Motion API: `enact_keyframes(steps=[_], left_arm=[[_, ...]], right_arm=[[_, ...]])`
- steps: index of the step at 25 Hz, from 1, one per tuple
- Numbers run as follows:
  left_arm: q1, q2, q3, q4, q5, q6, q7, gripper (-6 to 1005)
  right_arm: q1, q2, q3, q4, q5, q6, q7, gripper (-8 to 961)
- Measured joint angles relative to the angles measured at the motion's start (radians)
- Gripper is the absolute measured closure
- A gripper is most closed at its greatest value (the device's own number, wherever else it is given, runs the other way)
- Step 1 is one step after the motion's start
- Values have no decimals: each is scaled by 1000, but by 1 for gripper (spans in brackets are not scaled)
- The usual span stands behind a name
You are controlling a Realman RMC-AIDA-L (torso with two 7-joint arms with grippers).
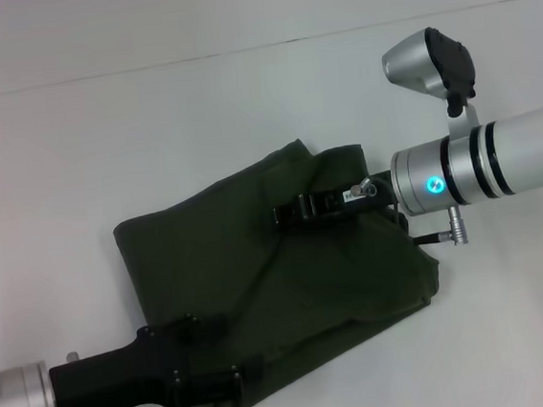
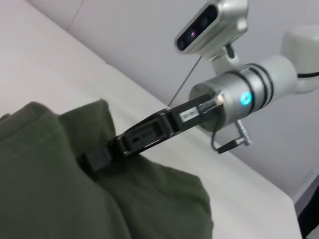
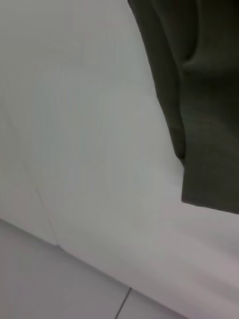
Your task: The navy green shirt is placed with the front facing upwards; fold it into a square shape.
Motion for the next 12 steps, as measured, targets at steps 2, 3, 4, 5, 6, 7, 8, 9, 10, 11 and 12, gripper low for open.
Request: enact_keyframes(steps=[2, 3, 4, 5, 6, 7, 8, 9, 10, 11, 12], left_arm=[[0, 1, 0, 1, -4, 9, 1, 36], [0, 1, 0, 2, -5, 10, 1, 36], [-1, 2, 0, 2, -6, 12, 1, 36], [-1, 2, 0, 2, -6, 12, 1, 36], [-1, 2, 0, 2, -6, 13, 1, 35], [-1, 2, 0, 2, -6, 13, 1, 35], [-1, 2, 0, 2, -6, 13, 1, 35], [0, 2, 0, 2, -6, 13, 1, 35], [1, 1, 0, 2, -6, 14, 1, 35], [2, 1, 0, 2, -6, 15, 0, 35], [2, 1, 0, 2, -6, 16, 0, 35]], right_arm=[[-2, -1, 5, 0, 0, 6, -3, 679], [-3, -1, 7, 0, 0, 8, -4, 678], [-6, -2, 7, -2, 0, 10, -5, 678], [-9, -3, 9, -5, 1, 12, -5, 678], [-12, -4, 12, -8, 2, 13, -6, 678], [-16, -6, 18, -10, 5, 13, -7, 677], [-20, -7, 25, -11, 6, 12, -9, 677], [-24, -8, 37, -16, 7, 4, -14, 676], [-29, -8, 51, -23, 8, -12, -24, 676], [-37, -8, 70, -34, 9, -33, -40, 675], [-44, -6, 94, -46, 10, -63, -57, 675]])
